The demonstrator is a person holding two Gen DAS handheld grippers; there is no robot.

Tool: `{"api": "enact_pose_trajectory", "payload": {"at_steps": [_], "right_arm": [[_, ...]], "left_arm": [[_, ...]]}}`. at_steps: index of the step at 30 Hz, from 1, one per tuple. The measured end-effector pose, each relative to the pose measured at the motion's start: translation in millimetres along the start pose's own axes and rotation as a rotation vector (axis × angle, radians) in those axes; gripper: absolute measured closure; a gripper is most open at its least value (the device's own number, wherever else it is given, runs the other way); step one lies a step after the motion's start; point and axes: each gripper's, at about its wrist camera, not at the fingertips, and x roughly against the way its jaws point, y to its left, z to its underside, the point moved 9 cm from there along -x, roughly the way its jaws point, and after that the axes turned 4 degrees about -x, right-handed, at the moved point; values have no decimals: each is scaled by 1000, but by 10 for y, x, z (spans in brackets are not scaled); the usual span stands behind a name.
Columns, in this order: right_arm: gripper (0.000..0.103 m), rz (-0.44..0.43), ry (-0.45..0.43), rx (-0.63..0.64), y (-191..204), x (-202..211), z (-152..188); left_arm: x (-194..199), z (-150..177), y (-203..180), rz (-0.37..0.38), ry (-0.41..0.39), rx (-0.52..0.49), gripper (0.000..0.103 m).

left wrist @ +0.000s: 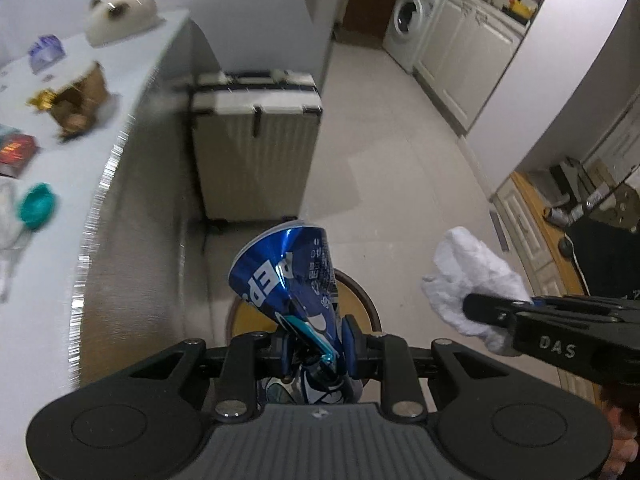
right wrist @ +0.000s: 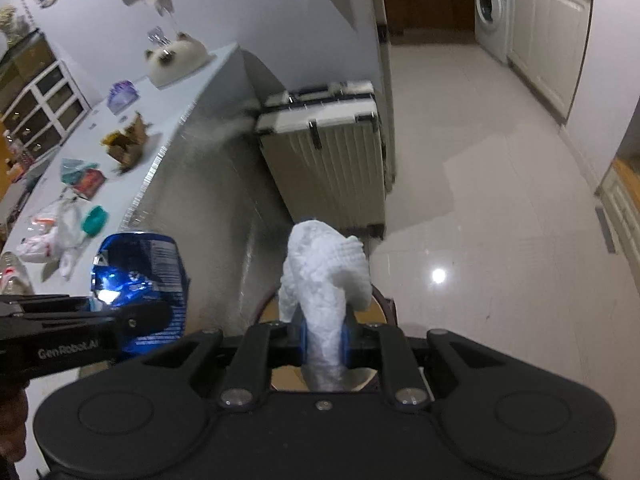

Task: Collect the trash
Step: 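Carry the Pepsi can and tissue in both tools over the trash bin, then open the left tool to drop the can while the right tool drops the tissue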

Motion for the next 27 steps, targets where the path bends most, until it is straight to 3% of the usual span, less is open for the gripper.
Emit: {"api": "enact_pose_trajectory", "payload": {"at_steps": [13, 20, 27], "right_arm": [[86, -12, 192, -108, -396, -1683, 490], [86, -12, 240, -141, -427, -2440, 681], [85, -6, 290, -142, -387, -2938, 840]], "left_arm": [[-1844, 567, 234, 18, 214, -13, 77], [-2500, 776, 474, -7, 251, -16, 77], [-2917, 826, 525, -1, 286, -81, 77]]}}
